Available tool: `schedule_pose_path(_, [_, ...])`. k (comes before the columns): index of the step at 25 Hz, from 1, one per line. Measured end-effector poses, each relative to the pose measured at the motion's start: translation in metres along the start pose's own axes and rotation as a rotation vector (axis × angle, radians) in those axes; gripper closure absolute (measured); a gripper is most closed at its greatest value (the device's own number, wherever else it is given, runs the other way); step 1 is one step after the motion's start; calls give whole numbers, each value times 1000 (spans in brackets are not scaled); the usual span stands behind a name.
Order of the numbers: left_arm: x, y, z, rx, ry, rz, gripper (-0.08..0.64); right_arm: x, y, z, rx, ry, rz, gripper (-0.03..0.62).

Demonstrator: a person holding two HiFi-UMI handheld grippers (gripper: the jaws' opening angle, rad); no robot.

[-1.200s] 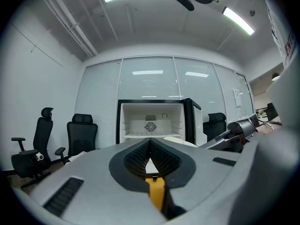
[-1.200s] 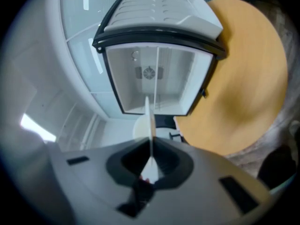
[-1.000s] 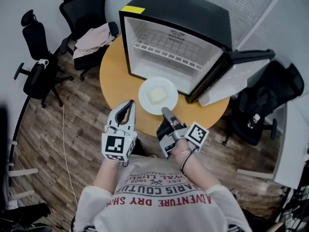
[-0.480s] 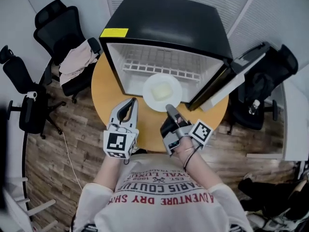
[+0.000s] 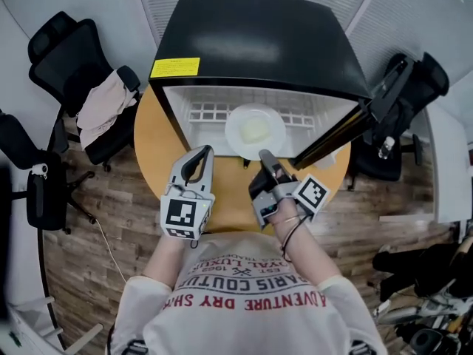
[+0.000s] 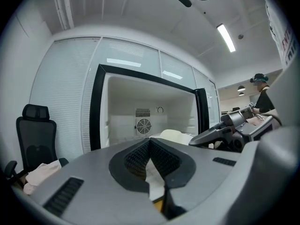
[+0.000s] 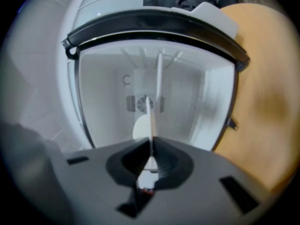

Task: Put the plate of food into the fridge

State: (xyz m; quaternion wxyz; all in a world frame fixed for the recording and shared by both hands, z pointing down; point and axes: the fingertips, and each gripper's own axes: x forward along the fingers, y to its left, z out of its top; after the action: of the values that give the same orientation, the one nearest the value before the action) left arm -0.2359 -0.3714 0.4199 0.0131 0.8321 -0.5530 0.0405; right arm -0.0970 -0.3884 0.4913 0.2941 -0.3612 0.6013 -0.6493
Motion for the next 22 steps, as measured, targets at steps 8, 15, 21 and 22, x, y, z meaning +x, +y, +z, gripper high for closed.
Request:
schedule_pose_path(8, [18, 17, -4, -9, 2, -65, 528, 30, -1, 3, 12, -75, -33, 554])
schedule_pose_path(15, [26, 16, -4, 0, -2, -101, 528, 44, -2, 6, 50, -119, -46, 554])
schedule_pose_path(21, [31, 24, -4, 1, 4, -97, 528, 55, 2, 15, 17, -142, -54, 554])
schedule_pose_path(22, [32, 26, -5, -1, 5, -96, 528, 57, 3, 16, 10, -143, -53, 545])
